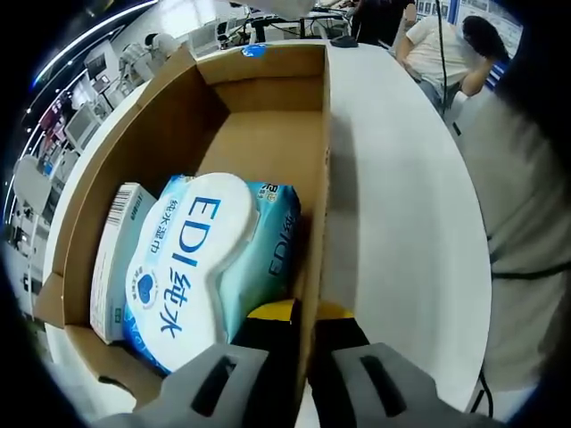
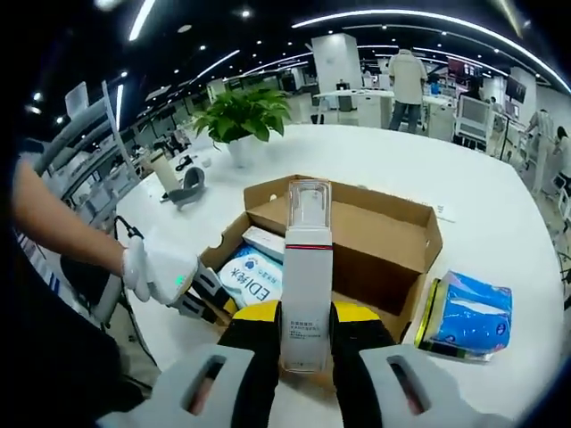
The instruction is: Operate the shoe box by opening the lid, removing the specified soft item, and placing it in the target area until the item is outside and the box remains undamaged.
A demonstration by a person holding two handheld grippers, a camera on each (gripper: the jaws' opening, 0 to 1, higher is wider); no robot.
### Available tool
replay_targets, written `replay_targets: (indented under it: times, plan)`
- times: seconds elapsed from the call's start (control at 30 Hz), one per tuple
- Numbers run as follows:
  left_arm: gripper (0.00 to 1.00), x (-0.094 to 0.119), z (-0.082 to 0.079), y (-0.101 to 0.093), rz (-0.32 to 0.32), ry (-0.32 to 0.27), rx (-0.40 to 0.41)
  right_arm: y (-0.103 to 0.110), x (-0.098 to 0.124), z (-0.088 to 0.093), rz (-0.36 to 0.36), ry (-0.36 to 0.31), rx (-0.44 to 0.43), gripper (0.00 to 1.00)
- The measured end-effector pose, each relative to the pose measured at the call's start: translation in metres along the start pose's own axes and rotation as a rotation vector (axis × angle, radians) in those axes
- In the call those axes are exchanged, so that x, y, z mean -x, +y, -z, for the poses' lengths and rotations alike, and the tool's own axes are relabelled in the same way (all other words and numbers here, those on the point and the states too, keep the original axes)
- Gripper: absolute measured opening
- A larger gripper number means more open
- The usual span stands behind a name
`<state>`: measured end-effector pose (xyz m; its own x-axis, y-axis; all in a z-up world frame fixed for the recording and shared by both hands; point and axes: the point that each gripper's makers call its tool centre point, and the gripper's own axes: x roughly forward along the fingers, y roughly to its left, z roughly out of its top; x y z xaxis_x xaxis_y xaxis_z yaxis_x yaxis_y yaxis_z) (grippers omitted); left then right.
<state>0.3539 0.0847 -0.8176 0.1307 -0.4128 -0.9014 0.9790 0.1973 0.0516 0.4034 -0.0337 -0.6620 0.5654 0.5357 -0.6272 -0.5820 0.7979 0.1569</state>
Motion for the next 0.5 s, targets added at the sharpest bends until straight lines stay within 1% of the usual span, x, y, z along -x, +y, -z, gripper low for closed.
replay_targets:
  times: [0.37, 0.5]
  plan:
    - [0.02, 0.0, 0.0, 0.0, -0.001, -0.001, -0.002, 0.008, 0.008, -0.006, -0.002, -0.041, 0.003, 0.17]
    - [0.02, 0.001, 0.0, 0.0, -0.003, -0.002, -0.004, 0.011, 0.013, -0.013, -0.019, -0.075, -0.035, 0.17]
